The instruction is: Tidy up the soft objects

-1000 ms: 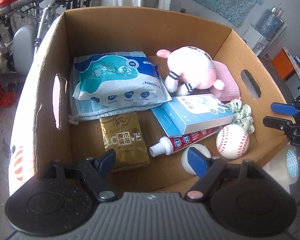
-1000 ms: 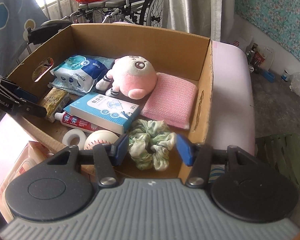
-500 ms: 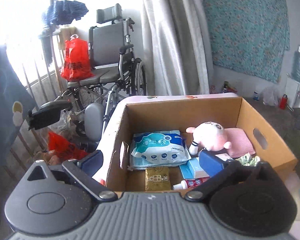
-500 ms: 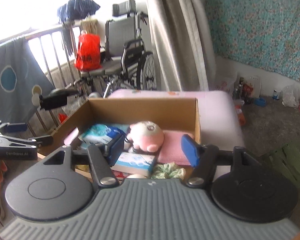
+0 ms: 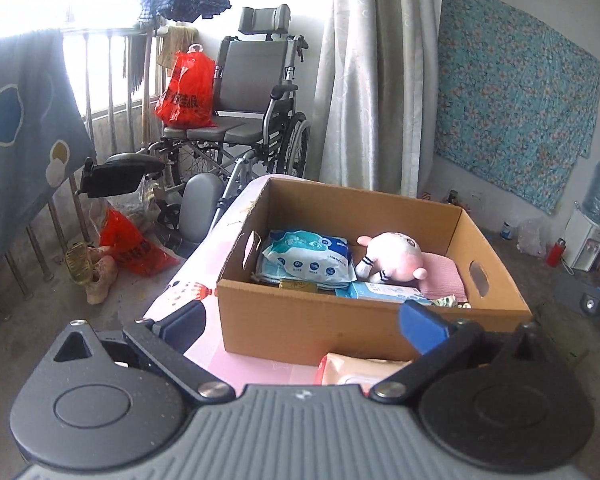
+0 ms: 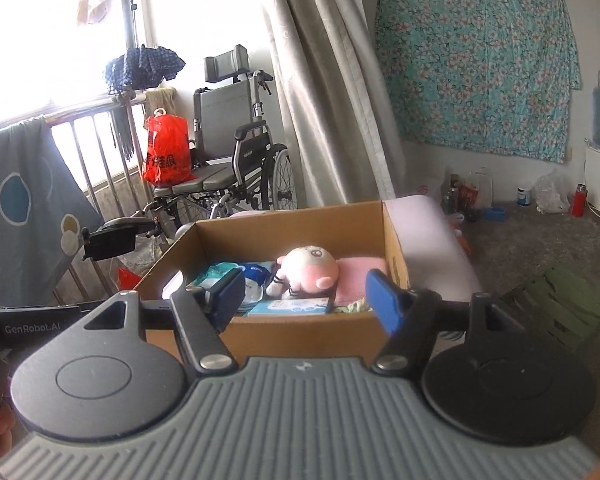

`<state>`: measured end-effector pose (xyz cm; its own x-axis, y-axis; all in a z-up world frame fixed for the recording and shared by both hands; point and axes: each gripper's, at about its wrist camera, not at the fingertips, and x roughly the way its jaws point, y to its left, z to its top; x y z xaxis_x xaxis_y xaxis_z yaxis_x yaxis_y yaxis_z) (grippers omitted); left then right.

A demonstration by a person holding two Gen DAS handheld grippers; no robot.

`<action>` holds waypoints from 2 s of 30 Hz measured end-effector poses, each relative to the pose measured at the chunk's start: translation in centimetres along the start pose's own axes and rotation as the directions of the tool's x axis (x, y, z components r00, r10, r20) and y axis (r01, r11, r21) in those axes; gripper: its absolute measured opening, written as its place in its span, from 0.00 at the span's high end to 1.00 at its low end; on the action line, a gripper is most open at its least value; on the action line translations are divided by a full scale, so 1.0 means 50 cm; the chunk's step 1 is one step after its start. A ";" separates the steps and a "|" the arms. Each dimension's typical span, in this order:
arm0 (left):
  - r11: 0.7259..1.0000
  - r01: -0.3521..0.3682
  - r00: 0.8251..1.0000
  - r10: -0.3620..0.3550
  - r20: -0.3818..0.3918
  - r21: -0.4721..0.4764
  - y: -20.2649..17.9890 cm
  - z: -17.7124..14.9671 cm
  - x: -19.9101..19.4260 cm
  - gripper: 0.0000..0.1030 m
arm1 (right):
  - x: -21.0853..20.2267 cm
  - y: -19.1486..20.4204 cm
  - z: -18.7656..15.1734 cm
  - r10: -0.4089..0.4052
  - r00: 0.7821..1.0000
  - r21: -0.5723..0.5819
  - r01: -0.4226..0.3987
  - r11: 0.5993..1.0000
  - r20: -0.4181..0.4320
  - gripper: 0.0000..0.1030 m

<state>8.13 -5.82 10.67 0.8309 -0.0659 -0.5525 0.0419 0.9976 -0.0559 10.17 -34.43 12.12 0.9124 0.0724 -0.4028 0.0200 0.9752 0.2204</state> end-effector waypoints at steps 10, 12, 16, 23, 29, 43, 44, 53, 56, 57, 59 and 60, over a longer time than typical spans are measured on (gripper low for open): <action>0.998 0.024 0.999 -0.026 -0.033 -0.057 0.008 -0.022 -0.002 0.00 | -0.004 -0.009 -0.020 0.025 0.999 0.053 -0.023 0.998 -0.038 0.35; 1.000 0.010 0.999 -0.010 -0.031 -0.009 0.000 -0.017 -0.003 0.00 | 0.001 -0.009 -0.022 0.021 0.999 0.047 -0.019 0.999 -0.044 0.35; 0.995 0.037 0.999 -0.034 -0.026 0.097 -0.007 0.009 0.016 0.00 | 0.030 -0.014 -0.013 0.070 0.996 0.056 -0.067 0.996 -0.047 0.35; 0.942 0.145 0.989 -0.146 -0.019 0.302 -0.015 0.113 0.130 0.00 | 0.219 -0.030 0.061 0.243 0.937 0.029 -0.244 0.969 -0.252 0.29; 0.790 0.086 0.996 -0.048 -0.079 0.607 -0.094 0.144 0.368 0.06 | 0.473 -0.022 0.142 0.169 0.908 -0.012 -0.188 0.982 -0.382 0.29; 0.774 0.333 0.895 -0.080 -0.438 0.539 -0.097 0.133 0.695 0.04 | 0.842 -0.067 0.055 0.256 0.876 0.118 -0.228 0.967 -0.408 0.36; 0.773 0.339 0.895 -0.090 -0.436 0.536 -0.097 0.131 0.700 0.04 | 0.844 -0.072 0.053 0.264 0.875 0.126 -0.233 0.964 -0.406 0.36; 0.812 0.291 0.942 -0.150 -0.301 0.506 -0.087 0.111 0.728 0.00 | 0.854 -0.117 0.047 0.316 0.858 0.260 -0.223 0.939 -0.405 0.35; 0.773 0.251 0.960 -0.120 -0.254 0.582 -0.107 0.101 0.717 0.00 | 0.864 -0.113 0.046 0.322 0.854 0.272 -0.222 0.936 -0.409 0.35; 0.764 0.246 0.962 -0.115 -0.248 0.596 -0.112 0.100 0.716 0.00 | 0.865 -0.111 0.046 0.321 0.854 0.269 -0.223 0.937 -0.410 0.35; 0.761 0.242 0.963 -0.113 -0.246 0.602 -0.121 0.106 0.720 0.02 | 0.863 -0.106 0.047 0.315 0.855 0.253 -0.226 0.941 -0.411 0.34; 0.762 0.242 0.964 -0.117 -0.240 0.601 -0.123 0.108 0.716 0.06 | 0.863 -0.106 0.047 0.315 0.856 0.253 -0.225 0.941 -0.410 0.34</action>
<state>40.60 -14.19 -4.25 0.6630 -0.1855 -0.7252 0.5661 0.7582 0.3236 50.38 -36.98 -4.34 0.6195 0.4546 -0.6399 -0.0831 0.8486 0.5224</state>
